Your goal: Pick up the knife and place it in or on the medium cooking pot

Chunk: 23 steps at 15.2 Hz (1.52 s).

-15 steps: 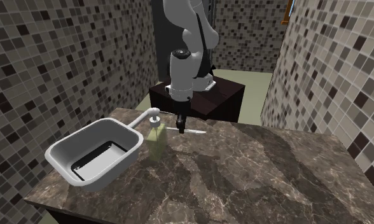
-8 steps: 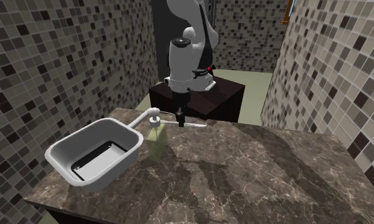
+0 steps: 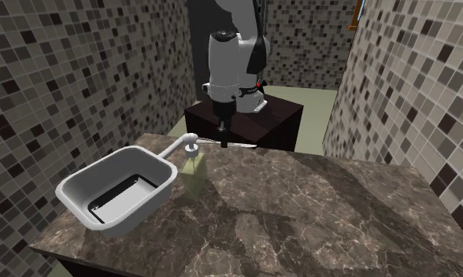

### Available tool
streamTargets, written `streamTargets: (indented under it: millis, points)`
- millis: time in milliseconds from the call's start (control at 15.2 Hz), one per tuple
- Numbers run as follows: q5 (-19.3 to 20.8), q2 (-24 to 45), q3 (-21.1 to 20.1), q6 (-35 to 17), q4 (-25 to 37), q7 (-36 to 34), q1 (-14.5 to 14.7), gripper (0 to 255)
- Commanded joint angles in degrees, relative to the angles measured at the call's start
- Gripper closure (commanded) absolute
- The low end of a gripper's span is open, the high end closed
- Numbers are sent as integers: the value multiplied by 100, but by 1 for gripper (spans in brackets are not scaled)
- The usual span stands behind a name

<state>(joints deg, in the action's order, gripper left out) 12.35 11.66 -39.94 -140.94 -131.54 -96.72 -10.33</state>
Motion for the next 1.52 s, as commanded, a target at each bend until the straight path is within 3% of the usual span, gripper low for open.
streamTargets:
  millis: [0,528,990,1452]
  points:
    - [-175,-157,-73,128,12,118,-55,255]
    - [-735,-679,-224,638,151,514,-181,255]
    - [-143,168,227,1023,1202,936,-443,255]
    - [304,1133,628,1577,2592,1382,-523,255]
